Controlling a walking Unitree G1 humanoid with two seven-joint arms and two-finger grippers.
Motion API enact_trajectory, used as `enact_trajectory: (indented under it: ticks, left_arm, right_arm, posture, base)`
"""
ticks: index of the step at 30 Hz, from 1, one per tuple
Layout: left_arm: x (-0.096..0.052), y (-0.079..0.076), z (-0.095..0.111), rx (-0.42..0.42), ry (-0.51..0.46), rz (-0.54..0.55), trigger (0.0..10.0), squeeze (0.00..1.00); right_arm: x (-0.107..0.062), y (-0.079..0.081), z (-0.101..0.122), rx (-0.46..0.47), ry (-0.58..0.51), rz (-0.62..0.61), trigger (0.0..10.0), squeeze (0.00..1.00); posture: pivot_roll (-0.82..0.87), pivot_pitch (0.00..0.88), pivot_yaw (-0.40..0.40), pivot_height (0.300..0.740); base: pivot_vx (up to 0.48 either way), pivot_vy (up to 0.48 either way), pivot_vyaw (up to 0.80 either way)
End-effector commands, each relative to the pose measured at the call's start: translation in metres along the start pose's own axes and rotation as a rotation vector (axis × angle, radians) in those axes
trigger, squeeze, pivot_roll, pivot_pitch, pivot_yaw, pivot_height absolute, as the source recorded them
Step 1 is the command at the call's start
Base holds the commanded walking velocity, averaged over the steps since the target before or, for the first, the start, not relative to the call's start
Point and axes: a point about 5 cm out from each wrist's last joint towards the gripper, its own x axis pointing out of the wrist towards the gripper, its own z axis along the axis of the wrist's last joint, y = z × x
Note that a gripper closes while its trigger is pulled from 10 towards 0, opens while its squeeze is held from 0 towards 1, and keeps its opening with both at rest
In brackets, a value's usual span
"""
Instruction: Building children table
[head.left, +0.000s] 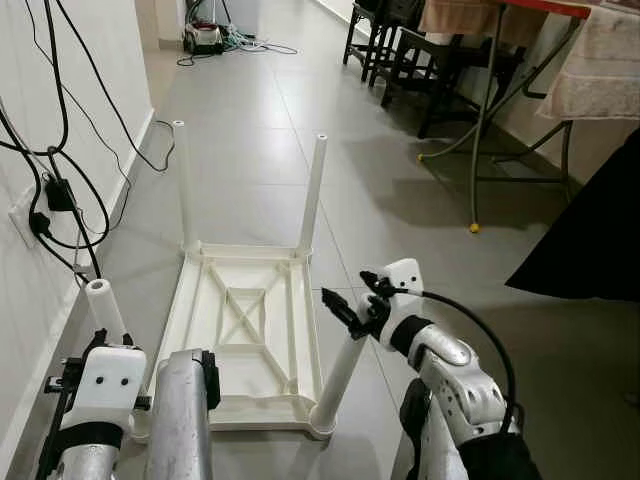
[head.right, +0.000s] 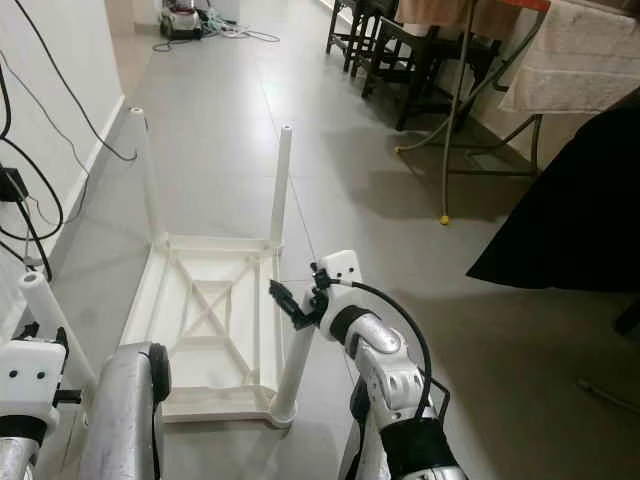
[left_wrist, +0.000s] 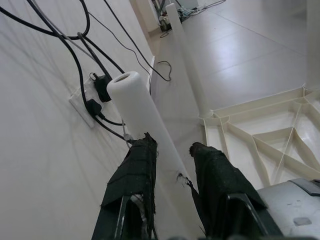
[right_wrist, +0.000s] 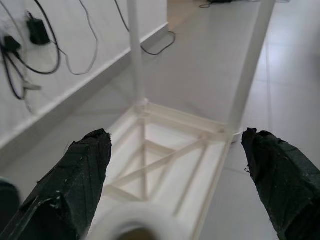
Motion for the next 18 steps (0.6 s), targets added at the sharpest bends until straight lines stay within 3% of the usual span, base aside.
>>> enact_trajectory:
  ticks: [1, 5, 10, 11, 12, 13, 14, 15, 18]
  left_arm:
    - [-0.001, -0.007, -0.003, -0.005, 0.015, -0.018, 10.0, 0.00]
    - [0.000, -0.009, -0.003, 0.007, 0.013, -0.028, 10.0, 0.00]
    - [-0.001, -0.009, -0.003, 0.009, 0.014, -0.029, 10.0, 0.00]
    - [-0.001, -0.008, -0.004, 0.010, 0.016, -0.027, 10.0, 0.00]
    - [-0.001, -0.008, -0.004, 0.010, 0.016, -0.027, 10.0, 0.00]
    - [-0.001, -0.008, -0.004, 0.011, 0.016, -0.026, 10.0, 0.00]
    - [0.000, -0.007, -0.005, 0.012, 0.016, -0.025, 10.0, 0.00]
    - [0.000, -0.008, -0.005, 0.012, 0.016, -0.024, 10.0, 0.00]
    - [0.000, -0.008, -0.005, 0.012, 0.016, -0.024, 10.0, 0.00]
  right_arm:
    - [-0.001, -0.009, -0.001, -0.027, 0.004, -0.057, 10.0, 0.00]
    - [-0.001, -0.016, -0.013, -0.067, 0.074, -0.120, 10.0, 0.00]
    - [-0.002, -0.013, -0.016, -0.054, 0.078, -0.106, 10.0, 0.00]
    - [-0.002, -0.009, -0.017, -0.042, 0.064, -0.086, 4.6, 0.00]
    - [-0.002, -0.009, -0.017, -0.042, 0.064, -0.086, 4.6, 0.00]
    - [-0.001, -0.007, -0.017, -0.034, 0.059, -0.074, 1.1, 0.00]
    - [0.000, -0.006, -0.017, -0.030, 0.057, -0.066, 1.1, 0.00]
    - [0.001, -0.005, -0.016, -0.020, 0.046, -0.055, 0.0, 0.00]
    - [0.002, -0.004, -0.016, -0.012, 0.041, -0.045, 0.0, 0.00]
  posture:
    - [0.12, 0.000, -0.114, 0.300]
    - [0.12, 0.000, -0.114, 0.300]
    - [0.12, 0.000, -0.113, 0.300]
    - [0.12, 0.000, -0.115, 0.300]
    - [0.12, 0.000, -0.115, 0.300]
    - [0.12, 0.000, -0.115, 0.300]
    - [0.12, 0.000, -0.115, 0.300]
    - [0.13, 0.000, -0.117, 0.300]
    - [0.13, 0.000, -0.117, 0.300]
  base:
    - [0.000, 0.000, 0.00]
    - [0.000, 0.000, 0.00]
    - [0.000, 0.000, 0.00]
    - [0.000, 0.000, 0.00]
    - [0.000, 0.000, 0.00]
    - [0.000, 0.000, 0.00]
    - [0.000, 0.000, 0.00]
    - [0.000, 0.000, 0.00]
    - [0.000, 0.000, 0.00]
